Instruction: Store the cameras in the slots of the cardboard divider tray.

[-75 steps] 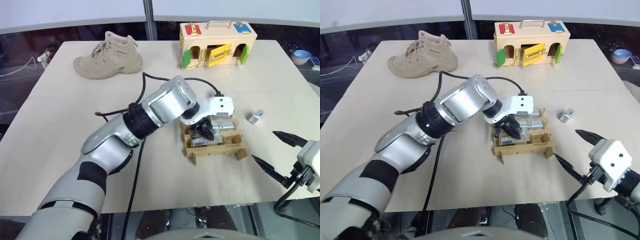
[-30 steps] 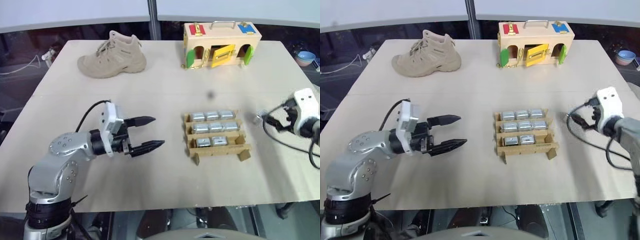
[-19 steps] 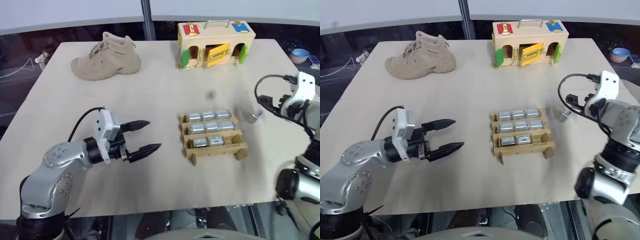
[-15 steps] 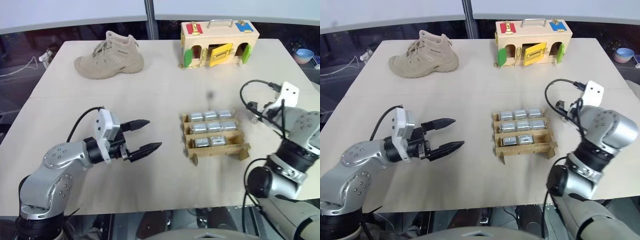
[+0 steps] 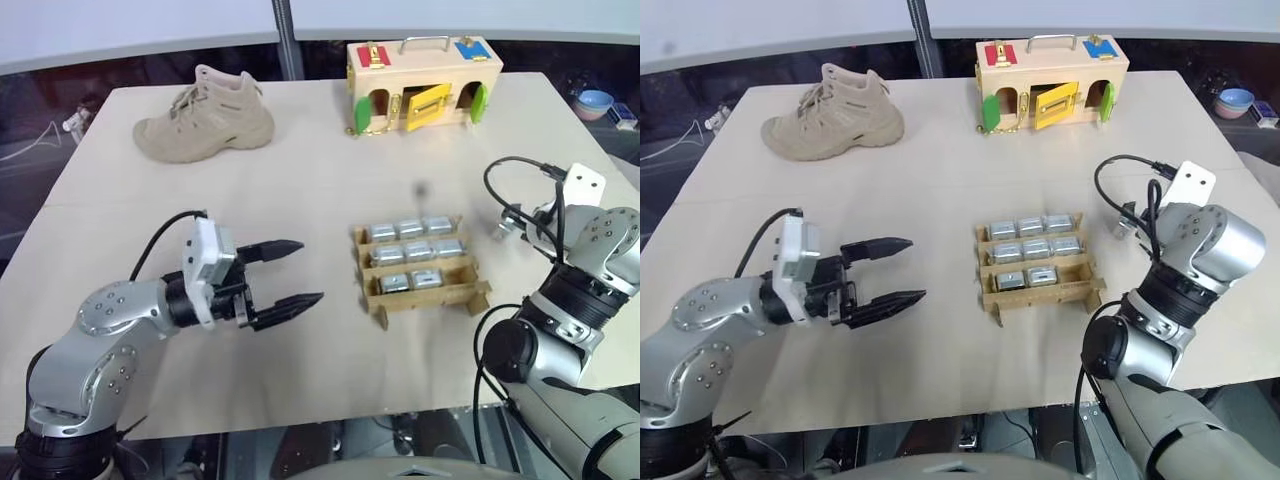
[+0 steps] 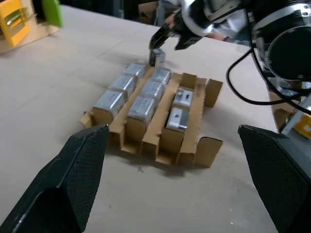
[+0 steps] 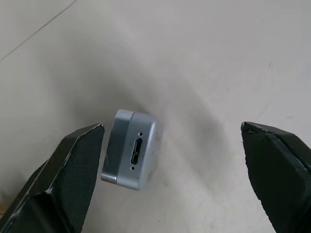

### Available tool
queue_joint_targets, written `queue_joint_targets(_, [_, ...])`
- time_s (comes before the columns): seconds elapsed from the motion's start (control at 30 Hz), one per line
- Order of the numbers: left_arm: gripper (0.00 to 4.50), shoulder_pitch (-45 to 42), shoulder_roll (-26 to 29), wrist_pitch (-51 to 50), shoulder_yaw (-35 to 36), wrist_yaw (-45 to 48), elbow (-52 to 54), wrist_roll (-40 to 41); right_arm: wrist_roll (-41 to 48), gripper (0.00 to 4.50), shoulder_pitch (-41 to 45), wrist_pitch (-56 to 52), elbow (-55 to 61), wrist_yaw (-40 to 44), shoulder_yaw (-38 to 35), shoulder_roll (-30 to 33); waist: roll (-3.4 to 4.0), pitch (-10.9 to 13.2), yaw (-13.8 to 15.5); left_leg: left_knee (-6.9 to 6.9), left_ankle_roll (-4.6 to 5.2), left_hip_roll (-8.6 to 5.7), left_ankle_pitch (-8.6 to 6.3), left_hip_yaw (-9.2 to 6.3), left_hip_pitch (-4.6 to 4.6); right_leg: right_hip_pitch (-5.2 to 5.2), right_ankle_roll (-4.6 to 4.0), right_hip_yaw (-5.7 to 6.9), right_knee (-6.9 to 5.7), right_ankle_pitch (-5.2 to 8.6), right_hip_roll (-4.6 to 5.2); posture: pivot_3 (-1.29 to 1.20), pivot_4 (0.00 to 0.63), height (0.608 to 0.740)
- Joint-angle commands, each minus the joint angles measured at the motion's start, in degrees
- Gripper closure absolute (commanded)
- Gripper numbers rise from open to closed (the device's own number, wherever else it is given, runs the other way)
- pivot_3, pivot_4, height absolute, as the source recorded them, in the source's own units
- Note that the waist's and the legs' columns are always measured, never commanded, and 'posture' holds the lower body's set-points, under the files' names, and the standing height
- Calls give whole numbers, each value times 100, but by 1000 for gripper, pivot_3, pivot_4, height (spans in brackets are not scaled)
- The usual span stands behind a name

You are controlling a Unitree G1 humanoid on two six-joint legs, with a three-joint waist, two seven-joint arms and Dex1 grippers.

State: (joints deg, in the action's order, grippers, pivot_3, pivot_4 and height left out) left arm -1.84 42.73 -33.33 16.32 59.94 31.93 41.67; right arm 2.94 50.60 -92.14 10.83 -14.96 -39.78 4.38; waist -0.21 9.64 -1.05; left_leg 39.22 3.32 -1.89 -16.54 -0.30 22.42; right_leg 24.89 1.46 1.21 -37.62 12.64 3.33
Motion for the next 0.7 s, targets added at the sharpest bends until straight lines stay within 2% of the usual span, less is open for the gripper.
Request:
queue_joint_targets(0.03, [68,-47,142,185,223,185,-41,216,-25,0,229,-36,-7,105,83,104,1,0,1,0,0,2,0,0,0,0,0,-4,0,0,-9,0,150,740])
queue_joint_targets(0.4, [68,1,266,422,181,266,-101,191,-136,0,253,-36,-364,271,254,191,1,0,4,0,0,4,0,2,1,1,0,-10,2,0,-11,0,150,740])
queue_joint_targets(0.43, [0,10,264,429,184,252,-88,190,-141,580,238,-36,-408,292,289,210,1,0,4,0,0,5,0,2,0,1,0,-10,2,0,-11,0,150,740])
queue_joint_targets(0.47, [0,18,260,436,188,233,-78,186,-151,819,225,-36,-461,309,319,234,1,1,4,0,0,5,0,2,1,1,0,-10,3,0,-10,0,150,740])
queue_joint_targets(0.5, [0,28,259,444,192,218,-68,185,-159,1406,214,-35,-510,328,345,257,1,1,4,0,0,5,0,2,1,1,-1,-11,3,0,-9,0,150,740])
queue_joint_targets(0.53, [0,40,260,454,194,204,-57,184,-163,1642,199,-34,-561,358,389,292,1,1,3,0,0,6,0,2,1,1,-1,-11,2,0,-9,0,150,740])
queue_joint_targets(0.57, [0,52,261,461,192,187,-45,184,-168,2242,185,-32,-598,389,434,326,1,1,3,0,0,6,0,2,1,1,-1,-11,3,0,-9,0,150,740])
queue_joint_targets(0.67, [0,95,258,472,196,139,-5,188,-144,3598,141,-35,-666,520,590,445,1,1,4,-1,0,6,-1,2,1,1,-1,-11,3,0,-8,0,150,740])
queue_joint_targets(0.7, [0,104,254,475,195,120,2,187,-131,3746,110,-36,-666,574,654,494,1,1,6,-1,0,6,-1,2,1,1,-1,-11,4,0,-7,0,150,740])
